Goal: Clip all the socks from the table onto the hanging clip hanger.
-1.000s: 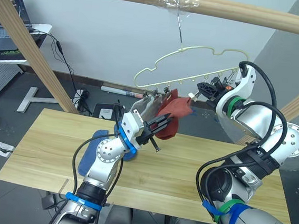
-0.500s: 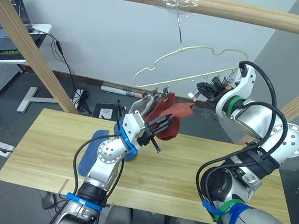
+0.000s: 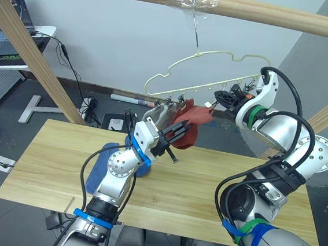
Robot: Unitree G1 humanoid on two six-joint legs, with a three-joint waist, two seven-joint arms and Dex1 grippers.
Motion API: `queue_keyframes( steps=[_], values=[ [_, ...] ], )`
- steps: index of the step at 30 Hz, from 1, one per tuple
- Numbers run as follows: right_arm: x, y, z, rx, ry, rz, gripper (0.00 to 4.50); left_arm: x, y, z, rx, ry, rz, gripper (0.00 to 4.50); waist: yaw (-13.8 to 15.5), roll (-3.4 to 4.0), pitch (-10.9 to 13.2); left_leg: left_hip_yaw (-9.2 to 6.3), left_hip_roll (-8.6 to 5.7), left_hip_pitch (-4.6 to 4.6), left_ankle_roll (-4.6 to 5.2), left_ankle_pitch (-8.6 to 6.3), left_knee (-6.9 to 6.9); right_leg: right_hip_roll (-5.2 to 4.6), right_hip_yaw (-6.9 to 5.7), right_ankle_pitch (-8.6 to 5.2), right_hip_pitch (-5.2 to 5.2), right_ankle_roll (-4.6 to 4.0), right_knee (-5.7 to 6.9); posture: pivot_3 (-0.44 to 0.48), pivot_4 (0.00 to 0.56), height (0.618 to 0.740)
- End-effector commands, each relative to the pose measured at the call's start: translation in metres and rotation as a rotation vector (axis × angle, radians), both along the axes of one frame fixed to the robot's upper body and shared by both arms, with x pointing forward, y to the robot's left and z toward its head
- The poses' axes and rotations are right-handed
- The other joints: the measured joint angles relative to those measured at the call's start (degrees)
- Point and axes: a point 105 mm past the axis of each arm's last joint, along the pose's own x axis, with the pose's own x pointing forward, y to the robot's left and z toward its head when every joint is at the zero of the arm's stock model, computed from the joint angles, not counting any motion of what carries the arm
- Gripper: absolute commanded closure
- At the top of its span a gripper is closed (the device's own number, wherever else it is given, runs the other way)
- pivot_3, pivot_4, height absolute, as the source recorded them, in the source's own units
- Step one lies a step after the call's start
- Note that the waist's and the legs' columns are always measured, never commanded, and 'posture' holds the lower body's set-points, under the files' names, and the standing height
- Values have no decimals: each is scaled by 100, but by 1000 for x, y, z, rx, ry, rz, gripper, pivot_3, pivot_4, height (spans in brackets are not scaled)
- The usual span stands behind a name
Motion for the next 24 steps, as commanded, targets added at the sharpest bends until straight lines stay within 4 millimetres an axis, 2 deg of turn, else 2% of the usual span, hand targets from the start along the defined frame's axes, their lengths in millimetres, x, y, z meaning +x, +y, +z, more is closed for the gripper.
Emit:
queue_keyframes(
  steps=[1, 9, 11, 12, 16, 22, 24],
  values=[
    [-5, 28, -4, 79, 24, 54, 4496, -1, -2, 7, -21, -39, 6, 4467, -2, 0, 0, 0, 0, 0, 0, 0, 0, 0, 0, 0, 0, 0, 0, 147, 218, 740],
    [-6, 30, -1, 102, 20, 60, 4496, -1, -3, 6, -12, -40, 4, 4467, -3, 0, 0, 1, 0, -1, 0, 0, -6, 0, 0, 0, -1, 0, -7, 145, 217, 740],
    [-6, 30, -1, 105, 19, 63, 3781, 0, -3, 7, -11, -43, 9, 4500, -5, 0, 0, 2, 1, -1, 0, 0, -6, 0, 1, 0, -1, 0, -7, 145, 217, 740],
    [-6, 31, -1, 110, 18, 67, 3596, 1, -3, 7, -11, -45, 13, 4500, -11, 0, 0, 2, 1, -1, 0, 0, -6, 0, 1, 0, -1, 0, -7, 145, 217, 740],
    [-7, 32, 1, 122, 16, 76, 2105, 3, -4, 10, -14, -51, 16, 4500, -42, 0, 0, 4, 1, -1, 0, 0, -9, 0, 3, 0, -3, 0, -7, 145, 217, 740],
    [-8, 32, 3, 132, 12, 84, 110, 3, -5, 10, -18, -51, 15, 4500, -52, 0, 0, 6, 3, -1, 0, 0, -34, 1, 4, 0, -5, -1, -25, 150, 213, 740],
    [-8, 30, 5, 128, 0, 93, 40, 3, -5, 9, -15, -46, 13, 4500, -51, 0, 0, 9, 4, -1, 0, 0, -42, 0, 4, 1, -5, -1, -36, 150, 213, 740]
  ],
)
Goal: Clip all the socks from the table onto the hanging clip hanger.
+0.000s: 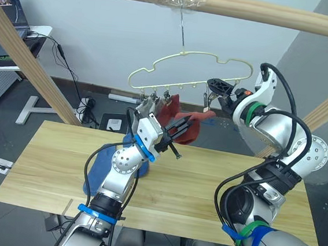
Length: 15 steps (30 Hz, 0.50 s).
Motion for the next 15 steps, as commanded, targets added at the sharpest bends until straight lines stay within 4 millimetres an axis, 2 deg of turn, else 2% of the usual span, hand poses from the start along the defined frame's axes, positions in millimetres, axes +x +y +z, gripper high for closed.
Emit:
queue_keyframes(
  steps=[1, 5, 8, 15],
  values=[
    [-9, 14, 2, 39, -34, 78, 40, -3, -1, 4, -6, -19, -5, 4500, 1, 0, 0, 2, 0, 0, 0, 0, -5, 0, 1, 0, 0, 0, -4, 150, 213, 740],
    [-22, 8, 3, -62, -114, 141, 40, 1, 2, -5, 25, 30, 6, 4500, 20, 0, 0, 8, 2, -1, -1, 0, -17, 0, 5, 0, -4, 0, -12, 151, 203, 740],
    [-36, 4, 0, -132, -162, 185, 0, 7, 9, -15, 33, 114, 22, 3864, 22, -1, 0, 10, 1, -1, -1, 1, -16, -2, 8, 0, -3, 0, -13, 148, 203, 740],
    [-52, -11, -12, -331, -223, 160, 0, 11, 25, -28, 43, 302, -13, 1766, -50, 0, 0, 8, 2, 2, 0, 1, -14, 0, 9, -1, -3, 1, -6, 142, 201, 740]
  ],
)
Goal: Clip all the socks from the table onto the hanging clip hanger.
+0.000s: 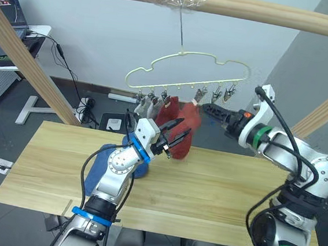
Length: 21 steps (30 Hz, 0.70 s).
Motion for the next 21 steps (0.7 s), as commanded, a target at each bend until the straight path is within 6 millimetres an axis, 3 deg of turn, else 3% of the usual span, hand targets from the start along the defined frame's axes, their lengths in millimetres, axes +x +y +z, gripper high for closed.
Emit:
queue_keyframes(
  steps=[1, 4, 8, 10, 12, 15, 20, 21],
  values=[
    [-10, 1, 11, -79, -120, 1, 0, -1, 10, 5, -41, 92, -25, 1507, -40, 0, 0, 0, 0, 0, 0, 0, 0, 0, 0, 0, 0, 0, 0, 144, 202, 740],
    [-11, -4, 6, -218, -192, -42, 0, 1, 23, 6, -53, 203, -21, 626, -92, 0, 0, -3, 1, 0, 0, 0, 0, 0, -2, -1, 0, 1, -1, 154, 204, 740],
    [-14, -6, 1, -374, -331, -118, 0, -2, 48, 9, -19, 368, 2, 626, -100, 0, 0, -8, 1, 0, -2, 1, 0, 1, -6, -1, 0, 2, -1, 177, 208, 740],
    [-13, -7, 0, -413, -396, -179, 0, -4, 61, 20, 17, 340, 47, 626, -101, 0, 0, -12, 5, 1, -2, 1, 0, 5, -7, -1, 0, 2, 0, 187, 209, 740],
    [-14, -5, 0, -439, -455, -226, 403, -1, 74, 27, 79, 302, 137, 587, -90, 0, 0, -13, 4, 2, -4, 2, 2, 5, -9, -2, 1, 3, 1, 199, 211, 740],
    [-13, 5, -6, -461, -502, -265, 1288, -10, 79, 37, 101, 328, 33, 587, -72, 0, 0, -11, 1, 3, -10, 6, 4, 2, -7, -2, 3, 3, 2, 218, 211, 740],
    [-8, 15, -3, -422, -550, -362, 1288, -16, 89, 56, 90, 296, -41, 587, -36, 0, 0, -15, 2, 5, -18, 10, 4, 3, -15, -1, 2, 2, 5, 224, 215, 740],
    [-6, 15, -3, -417, -553, -379, 1593, -17, 90, 58, 94, 287, -47, 587, -20, 0, 0, -15, 1, 4, -18, 10, 3, 3, -14, -1, 2, 2, 5, 224, 215, 740]
  ],
)
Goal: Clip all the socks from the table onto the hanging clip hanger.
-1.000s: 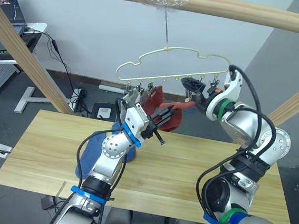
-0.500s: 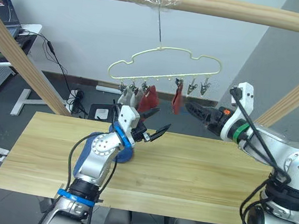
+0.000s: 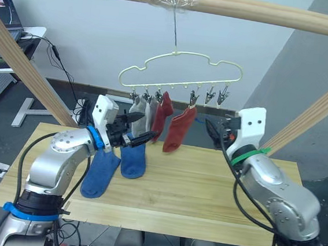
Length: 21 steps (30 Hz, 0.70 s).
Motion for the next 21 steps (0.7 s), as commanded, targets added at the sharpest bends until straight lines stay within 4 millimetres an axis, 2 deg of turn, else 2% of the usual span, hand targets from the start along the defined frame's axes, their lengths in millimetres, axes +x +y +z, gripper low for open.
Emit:
queue_keyframes(
  steps=[1, 3, 13, 21],
  values=[
    [3, -3, 13, 24, -89, -73, 1844, -6, 2, 22, -12, -76, -45, 587, 38, 0, 0, 0, 0, 0, 0, 0, 0, 0, 0, 0, 0, 0, 0, 224, 215, 740],
    [7, -1, 13, 27, -98, -89, 2505, -7, 1, 25, -18, -82, -57, 587, 83, 0, 0, 3, 0, 0, 0, 0, 1, 0, 3, 0, 0, 0, -1, 225, 214, 740],
    [26, -4, 17, 30, -135, -160, 2505, -10, -8, 31, -58, -108, -76, 587, 126, -1, 0, 2, 0, 0, 1, 0, 3, 0, 1, 1, -1, -3, 3, 229, 208, 740],
    [40, 2, 21, 50, -153, -163, 2505, -9, -12, 38, -72, -133, -74, 587, 133, 0, 0, 2, 0, 0, 1, 0, 5, 0, 1, 2, -1, -4, 8, 240, 204, 740]
  ],
)
